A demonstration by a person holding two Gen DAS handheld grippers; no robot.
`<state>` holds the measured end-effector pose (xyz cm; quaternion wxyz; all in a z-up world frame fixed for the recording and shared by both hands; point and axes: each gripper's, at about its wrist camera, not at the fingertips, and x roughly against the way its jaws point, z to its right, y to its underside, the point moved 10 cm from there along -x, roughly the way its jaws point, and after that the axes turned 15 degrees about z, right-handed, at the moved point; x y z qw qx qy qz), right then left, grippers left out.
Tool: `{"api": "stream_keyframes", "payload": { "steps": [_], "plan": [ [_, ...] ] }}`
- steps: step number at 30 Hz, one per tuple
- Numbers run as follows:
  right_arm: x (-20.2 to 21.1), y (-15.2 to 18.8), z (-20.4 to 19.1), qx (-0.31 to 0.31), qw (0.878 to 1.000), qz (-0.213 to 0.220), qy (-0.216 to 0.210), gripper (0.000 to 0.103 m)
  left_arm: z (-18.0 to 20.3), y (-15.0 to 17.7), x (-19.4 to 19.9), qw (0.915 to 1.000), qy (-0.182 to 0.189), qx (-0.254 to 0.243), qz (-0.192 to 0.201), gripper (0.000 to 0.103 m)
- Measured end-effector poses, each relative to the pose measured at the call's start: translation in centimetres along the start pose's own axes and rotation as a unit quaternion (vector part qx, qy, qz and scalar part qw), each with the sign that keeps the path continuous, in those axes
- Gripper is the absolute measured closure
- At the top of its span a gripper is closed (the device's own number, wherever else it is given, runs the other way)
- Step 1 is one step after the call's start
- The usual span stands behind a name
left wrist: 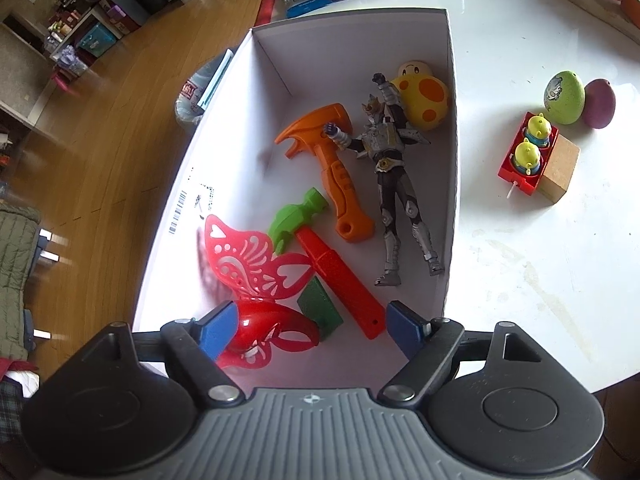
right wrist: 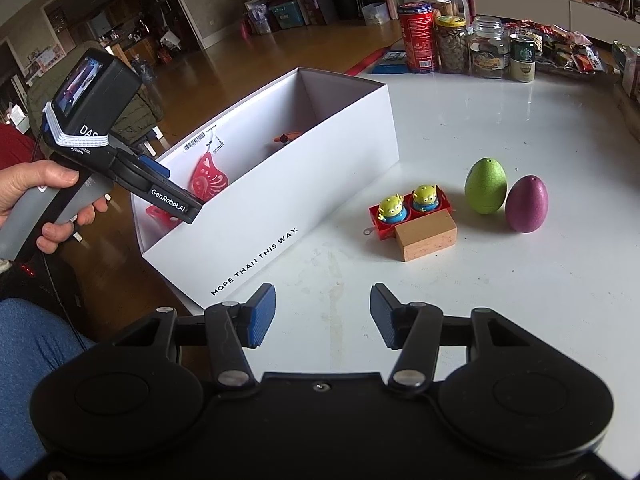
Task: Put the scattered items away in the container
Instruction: 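Lower the red strawberry into the box and open the left tool, then withdraw the left tool from the box while the right tool moves to the purple egg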
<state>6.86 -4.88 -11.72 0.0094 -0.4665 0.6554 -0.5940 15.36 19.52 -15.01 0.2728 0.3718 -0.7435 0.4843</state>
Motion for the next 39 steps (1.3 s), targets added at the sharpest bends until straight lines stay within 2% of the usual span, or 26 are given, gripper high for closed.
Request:
{"api": "stream_keyframes", "payload": {
  "steps": [5, 8, 11, 16, 22, 26, 31, 35, 39],
  "plan": [
    [0.9, -0.5, 1.4, -0.014, 1.000, 0.013, 0.014, 0.050, 0.8, -1.0, 1.9, 0.9993, 0.010, 0.029, 0.020, 0.022],
    [1.7, -0.7, 2.6, -0.027, 0.999, 0.020, 0.024, 0.050, 1.8, -2.2, 3.4, 0.9990, 0.001, 0.010, 0.045, 0.021],
    [2.3, -0.8, 3.7, -0.033, 0.998, 0.028, 0.035, 0.049, 3.3, -3.0, 4.5, 0.9981, 0.029, 0.019, 0.052, 0.018],
    [3.4, -1.0, 5.2, -0.042, 0.997, 0.039, 0.051, 0.049, 5.9, -4.0, 6.0, 0.9967, 0.040, 0.013, 0.069, 0.018],
    [4.2, -1.2, 8.1, -0.049, 0.994, 0.046, 0.086, 0.049, 11.5, -5.0, 7.6, 0.9909, 0.096, 0.036, 0.088, 0.018],
    [4.4, -1.5, 10.5, -0.051, 0.992, 0.039, 0.111, 0.049, 15.7, -5.5, 7.4, 0.9873, 0.122, 0.037, 0.095, 0.018],
    [4.3, -1.6, 13.5, -0.029, 0.989, 0.013, 0.142, 0.044, 19.3, -5.6, 6.3, 0.9861, 0.128, 0.022, 0.103, 0.017],
    [3.4, -1.6, 15.6, -0.015, 0.987, -0.008, 0.159, 0.043, 21.0, -5.6, 4.8, 0.9866, 0.125, 0.017, 0.103, 0.016],
    [2.0, -1.8, 17.0, -0.006, 0.985, -0.019, 0.169, 0.040, 21.7, -5.2, 3.2, 0.9870, 0.131, 0.033, 0.087, 0.015]
  ]
}}
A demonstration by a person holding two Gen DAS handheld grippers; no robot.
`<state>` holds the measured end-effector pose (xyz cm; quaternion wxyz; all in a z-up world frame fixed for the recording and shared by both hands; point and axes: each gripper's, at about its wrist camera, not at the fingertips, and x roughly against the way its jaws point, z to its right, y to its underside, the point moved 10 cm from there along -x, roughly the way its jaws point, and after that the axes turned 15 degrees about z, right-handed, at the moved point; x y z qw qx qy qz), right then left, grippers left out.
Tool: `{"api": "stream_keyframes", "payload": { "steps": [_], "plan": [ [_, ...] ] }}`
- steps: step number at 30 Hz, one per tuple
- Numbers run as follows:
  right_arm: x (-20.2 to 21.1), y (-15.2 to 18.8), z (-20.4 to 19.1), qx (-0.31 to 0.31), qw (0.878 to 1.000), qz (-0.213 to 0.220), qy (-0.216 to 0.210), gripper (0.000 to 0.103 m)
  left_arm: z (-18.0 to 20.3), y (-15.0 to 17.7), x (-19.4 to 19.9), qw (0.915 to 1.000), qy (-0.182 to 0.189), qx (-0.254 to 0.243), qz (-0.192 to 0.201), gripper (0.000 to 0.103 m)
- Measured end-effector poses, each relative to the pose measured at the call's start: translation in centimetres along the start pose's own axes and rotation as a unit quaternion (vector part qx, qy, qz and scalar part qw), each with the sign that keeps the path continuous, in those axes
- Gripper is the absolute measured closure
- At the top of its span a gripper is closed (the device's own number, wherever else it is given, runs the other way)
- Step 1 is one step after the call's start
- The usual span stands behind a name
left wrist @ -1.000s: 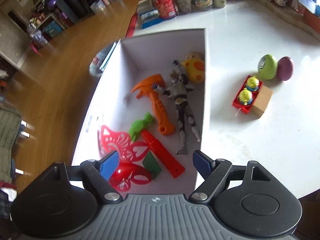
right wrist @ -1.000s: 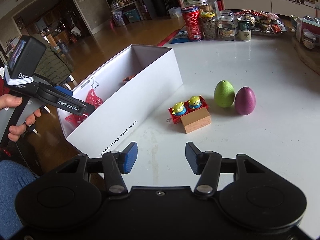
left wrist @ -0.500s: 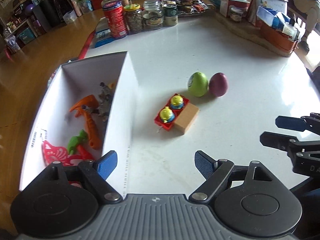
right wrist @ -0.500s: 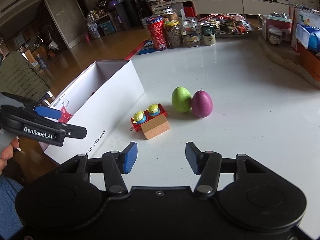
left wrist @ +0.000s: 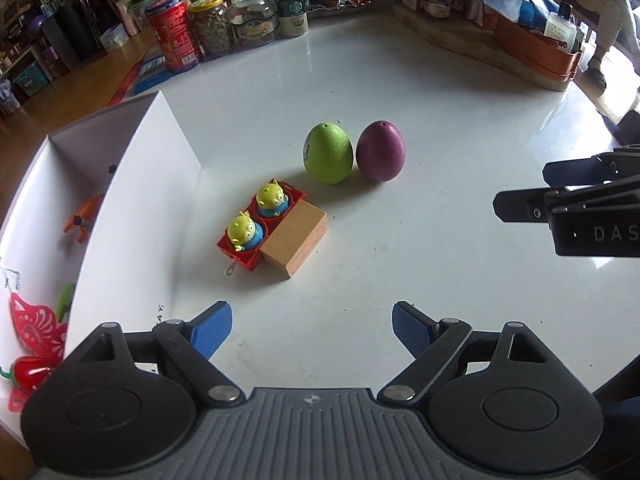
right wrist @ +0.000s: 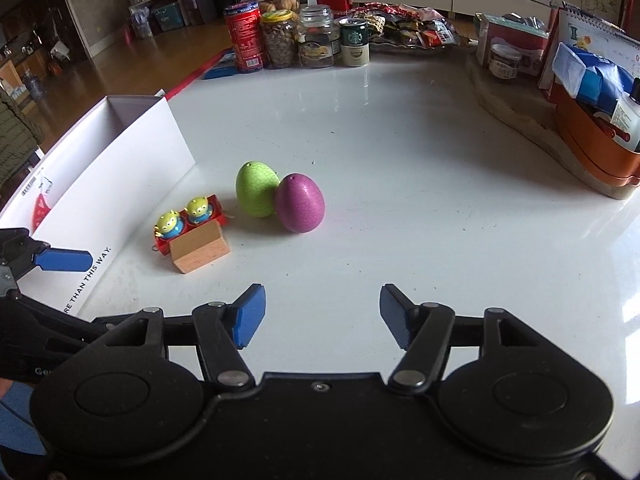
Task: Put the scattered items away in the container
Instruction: 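Withdraw the left tool from the box while the right tool moves to the purple egg, then close the right tool around the purple egg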
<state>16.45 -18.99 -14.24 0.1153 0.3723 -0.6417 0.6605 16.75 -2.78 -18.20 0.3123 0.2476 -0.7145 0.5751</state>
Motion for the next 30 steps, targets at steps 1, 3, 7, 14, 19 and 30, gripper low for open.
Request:
{"api": "stream_keyframes", "payload": {
  "steps": [1, 3, 7, 14, 19, 30],
  "plan": [
    [-0.5, -0.1, 0.1, 0.003, 1.000, -0.002, 0.000, 0.040, 0.1, 0.2, -0.4, 1.0000, 0.002, 0.004, -0.004, 0.014],
    [-1.5, -0.4, 0.1, 0.008, 1.000, -0.004, 0.001, 0.040, 0.1, 0.8, -1.2, 0.9999, -0.001, 0.008, -0.013, 0.011],
    [-3.6, -1.2, -0.1, 0.023, 1.000, -0.004, 0.002, 0.039, 0.7, 1.9, -2.9, 0.9991, 0.005, 0.024, -0.035, 0.011],
    [-6.5, -1.9, -1.6, 0.069, 0.997, 0.009, -0.020, 0.039, 1.2, 2.5, -4.3, 0.9982, 0.004, 0.039, -0.046, 0.011],
    [-8.4, -1.9, -2.8, 0.117, 0.992, 0.018, -0.035, 0.039, 1.2, 2.9, -4.7, 0.9975, 0.002, 0.050, -0.049, 0.011],
    [-12.4, -1.9, -3.7, 0.127, 0.991, 0.000, -0.048, 0.047, 2.8, 3.5, -4.7, 0.9970, 0.025, 0.045, -0.057, 0.011]
  ]
}}
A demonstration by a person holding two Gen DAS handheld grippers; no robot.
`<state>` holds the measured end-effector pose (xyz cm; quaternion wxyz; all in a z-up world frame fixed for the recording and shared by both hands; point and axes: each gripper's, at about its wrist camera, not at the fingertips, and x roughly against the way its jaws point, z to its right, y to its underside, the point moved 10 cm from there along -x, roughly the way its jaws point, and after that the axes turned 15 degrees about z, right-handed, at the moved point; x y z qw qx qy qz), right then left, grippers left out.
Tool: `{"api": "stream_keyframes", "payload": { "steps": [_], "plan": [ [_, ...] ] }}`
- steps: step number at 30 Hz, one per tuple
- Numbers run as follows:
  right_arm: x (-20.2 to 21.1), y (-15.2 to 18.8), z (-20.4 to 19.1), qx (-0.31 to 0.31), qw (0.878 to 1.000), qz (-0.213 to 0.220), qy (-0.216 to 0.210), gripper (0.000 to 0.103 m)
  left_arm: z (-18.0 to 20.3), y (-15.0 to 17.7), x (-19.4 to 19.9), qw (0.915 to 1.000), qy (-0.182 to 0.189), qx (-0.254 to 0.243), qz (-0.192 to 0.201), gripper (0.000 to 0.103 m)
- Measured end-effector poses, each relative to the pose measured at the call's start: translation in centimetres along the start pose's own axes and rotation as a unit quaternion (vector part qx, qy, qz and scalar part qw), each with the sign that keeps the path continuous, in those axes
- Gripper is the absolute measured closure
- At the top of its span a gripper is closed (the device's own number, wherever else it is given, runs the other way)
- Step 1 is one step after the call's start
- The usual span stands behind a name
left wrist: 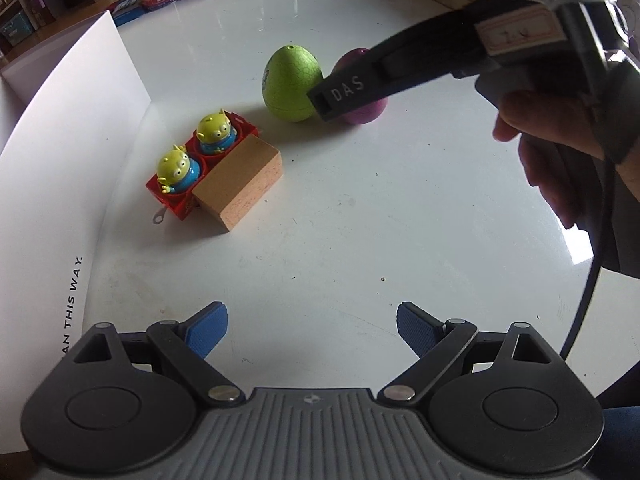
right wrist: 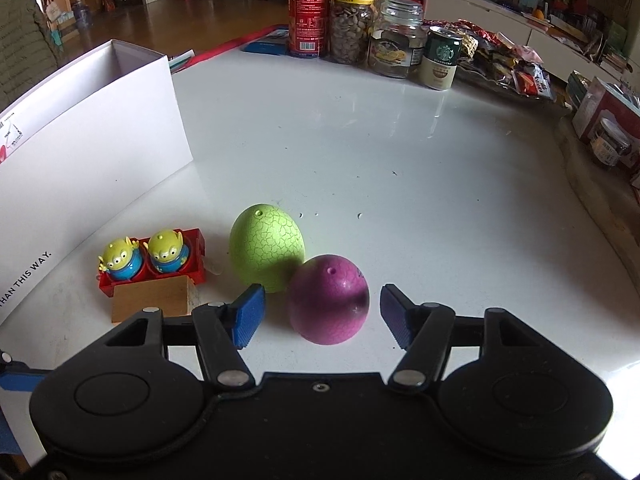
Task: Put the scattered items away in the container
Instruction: 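Close the right tool around the purple egg, then lift the purple egg with the right tool while the left tool approaches the wooden block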
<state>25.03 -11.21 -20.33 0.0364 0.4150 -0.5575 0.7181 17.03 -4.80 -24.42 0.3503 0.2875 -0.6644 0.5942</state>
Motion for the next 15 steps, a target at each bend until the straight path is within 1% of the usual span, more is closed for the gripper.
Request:
{"api": "stream_keyframes", "payload": {
  "steps": [1, 7, 15],
  "plan": [
    [-0.3, 0.1, 0.1, -0.005, 1.000, -0.006, 0.000, 0.053, 0.0, 0.0, 0.0, 1.0000, 0.000, -0.001, 0.000, 0.011],
    [-0.5, -0.1, 0.7, -0.037, 0.999, -0.011, 0.002, 0.054, -0.5, -0.1, -0.2, 0.9999, -0.003, 0.012, -0.002, 0.011],
    [1.5, 1.5, 1.9, -0.049, 0.998, -0.034, 0.012, 0.054, -0.8, -0.6, -0.5, 0.9999, -0.011, 0.010, 0.002, 0.011]
  ]
}}
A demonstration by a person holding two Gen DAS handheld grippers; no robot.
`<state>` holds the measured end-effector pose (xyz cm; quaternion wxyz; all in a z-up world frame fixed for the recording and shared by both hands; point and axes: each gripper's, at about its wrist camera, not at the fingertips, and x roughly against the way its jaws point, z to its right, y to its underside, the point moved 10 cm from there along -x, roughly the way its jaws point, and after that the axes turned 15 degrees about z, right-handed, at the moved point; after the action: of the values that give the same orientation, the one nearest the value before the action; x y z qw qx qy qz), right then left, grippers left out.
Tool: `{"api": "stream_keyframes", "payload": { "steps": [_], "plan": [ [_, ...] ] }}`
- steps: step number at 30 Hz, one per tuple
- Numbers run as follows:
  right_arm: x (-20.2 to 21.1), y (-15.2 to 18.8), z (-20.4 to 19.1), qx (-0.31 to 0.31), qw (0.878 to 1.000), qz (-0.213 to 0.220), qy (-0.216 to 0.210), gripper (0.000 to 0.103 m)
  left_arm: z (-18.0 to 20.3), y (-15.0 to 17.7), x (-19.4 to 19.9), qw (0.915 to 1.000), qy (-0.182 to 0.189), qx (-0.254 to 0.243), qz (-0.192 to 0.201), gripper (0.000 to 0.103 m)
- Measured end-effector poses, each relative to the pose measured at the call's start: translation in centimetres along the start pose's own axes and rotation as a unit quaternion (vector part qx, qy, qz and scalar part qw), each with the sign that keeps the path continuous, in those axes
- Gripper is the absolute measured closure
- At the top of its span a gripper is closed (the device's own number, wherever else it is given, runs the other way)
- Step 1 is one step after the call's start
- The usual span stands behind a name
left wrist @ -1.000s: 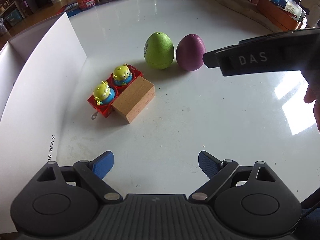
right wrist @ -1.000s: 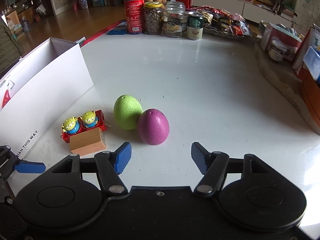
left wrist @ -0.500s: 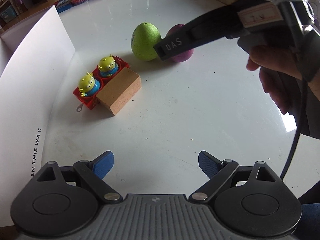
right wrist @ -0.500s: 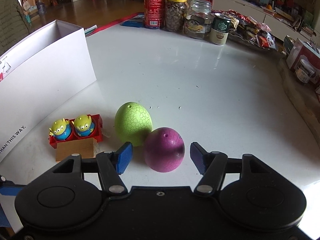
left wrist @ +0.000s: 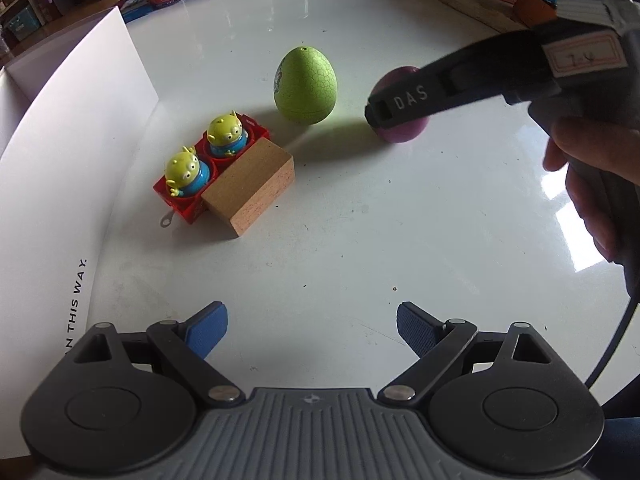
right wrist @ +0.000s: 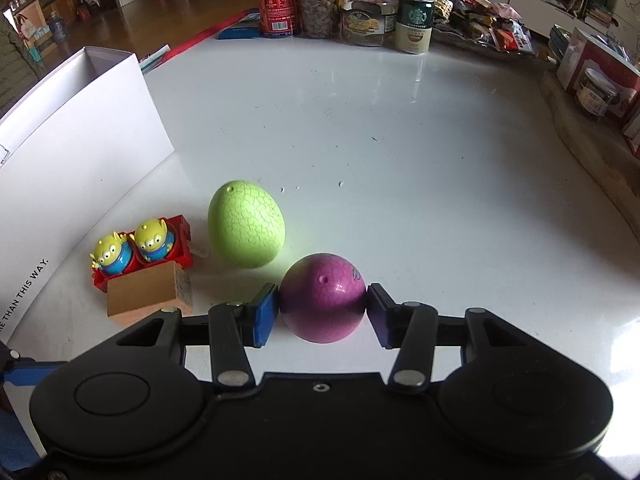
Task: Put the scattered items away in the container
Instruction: 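Lift the purple egg with the right tool while the left tool approaches the wooden block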
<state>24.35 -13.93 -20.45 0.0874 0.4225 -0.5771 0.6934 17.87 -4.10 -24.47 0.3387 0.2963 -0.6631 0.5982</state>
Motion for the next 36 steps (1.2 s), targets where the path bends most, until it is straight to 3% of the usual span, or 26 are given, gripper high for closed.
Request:
{"api": "stream_keyframes", "payload": {
  "steps": [7, 15, 23, 28, 33, 36],
  "plan": [
    [2.6, 2.3, 2.2, -0.011, 1.000, -0.018, 0.010, 0.054, 1.3, -1.3, -1.4, 0.9997, -0.006, -0.020, 0.012, 0.011],
    [4.2, 3.7, 4.6, -0.042, 0.999, -0.021, 0.015, 0.054, 1.0, -3.5, -2.8, 0.9995, 0.011, 0.016, 0.026, 0.011],
    [5.2, 4.5, 5.8, -0.056, 0.998, -0.021, 0.017, 0.054, 1.3, -4.8, -5.3, 0.9976, 0.032, 0.061, 0.010, 0.011],
    [6.0, 5.1, 6.6, -0.063, 0.998, -0.022, 0.016, 0.054, 3.0, -6.1, -6.1, 0.9984, 0.034, 0.041, 0.020, 0.010],
    [6.9, 5.9, 8.1, -0.077, 0.996, -0.025, 0.022, 0.054, 5.7, -6.3, -6.5, 0.9974, 0.068, 0.005, 0.021, 0.008],
    [7.1, 6.1, 8.7, -0.083, 0.996, -0.025, 0.025, 0.054, 5.1, -6.7, -5.6, 0.9986, 0.029, -0.010, 0.043, 0.008]
  ]
}}
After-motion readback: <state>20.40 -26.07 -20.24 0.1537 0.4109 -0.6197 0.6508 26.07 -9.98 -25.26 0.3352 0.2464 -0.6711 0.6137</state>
